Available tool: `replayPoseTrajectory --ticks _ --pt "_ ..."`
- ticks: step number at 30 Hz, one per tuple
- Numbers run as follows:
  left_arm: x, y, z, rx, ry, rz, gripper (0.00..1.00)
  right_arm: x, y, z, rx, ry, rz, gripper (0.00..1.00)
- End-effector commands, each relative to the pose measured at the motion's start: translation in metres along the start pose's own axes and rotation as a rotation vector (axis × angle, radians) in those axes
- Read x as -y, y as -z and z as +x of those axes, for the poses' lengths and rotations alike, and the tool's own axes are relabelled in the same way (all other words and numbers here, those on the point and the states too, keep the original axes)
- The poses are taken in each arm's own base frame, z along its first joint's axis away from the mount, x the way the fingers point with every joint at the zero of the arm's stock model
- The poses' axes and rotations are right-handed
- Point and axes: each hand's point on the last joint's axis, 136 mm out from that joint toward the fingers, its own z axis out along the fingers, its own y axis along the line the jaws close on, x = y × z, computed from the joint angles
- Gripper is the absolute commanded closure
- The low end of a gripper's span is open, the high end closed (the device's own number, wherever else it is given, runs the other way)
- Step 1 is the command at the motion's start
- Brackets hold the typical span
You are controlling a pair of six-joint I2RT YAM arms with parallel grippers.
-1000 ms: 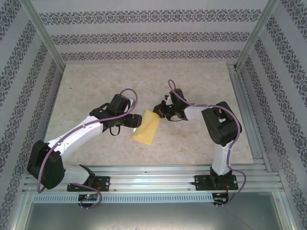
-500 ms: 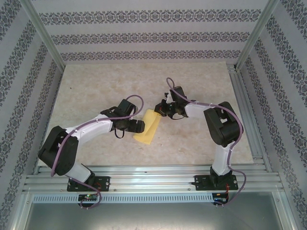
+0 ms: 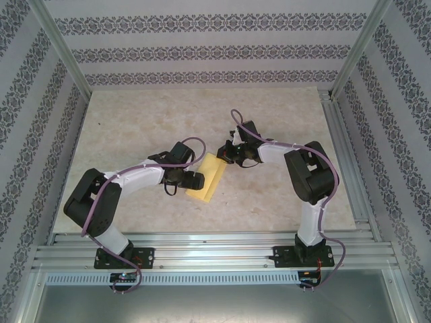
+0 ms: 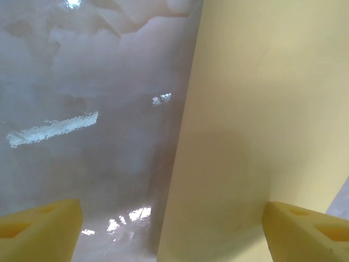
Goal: Fold a paper plane with a square sheet of paper (fold left side to right side)
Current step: First fold in half a square sheet of paper at the center of the table.
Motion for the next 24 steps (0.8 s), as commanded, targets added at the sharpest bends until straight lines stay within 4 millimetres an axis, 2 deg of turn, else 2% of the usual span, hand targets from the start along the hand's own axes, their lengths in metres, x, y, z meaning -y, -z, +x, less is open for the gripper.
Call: replayPoseTrajectory --ticks 1,13,24 --pt "0.006 -0.004 -0.001 0.008 -0.034 0.006 0.14 0.004 -0.002 -0.01 0.016 0.031 0.028 1.0" --pt "0.01 -0.012 0.004 -0.025 -0.057 -0.001 0.14 0.01 -0.007 -0.014 0.01 0.041 0.048 1.0" --pt "0.012 -0.011 0.005 -0.028 -0.07 -0.009 0.14 0.012 -0.008 -0.01 -0.008 0.041 0.052 1.0"
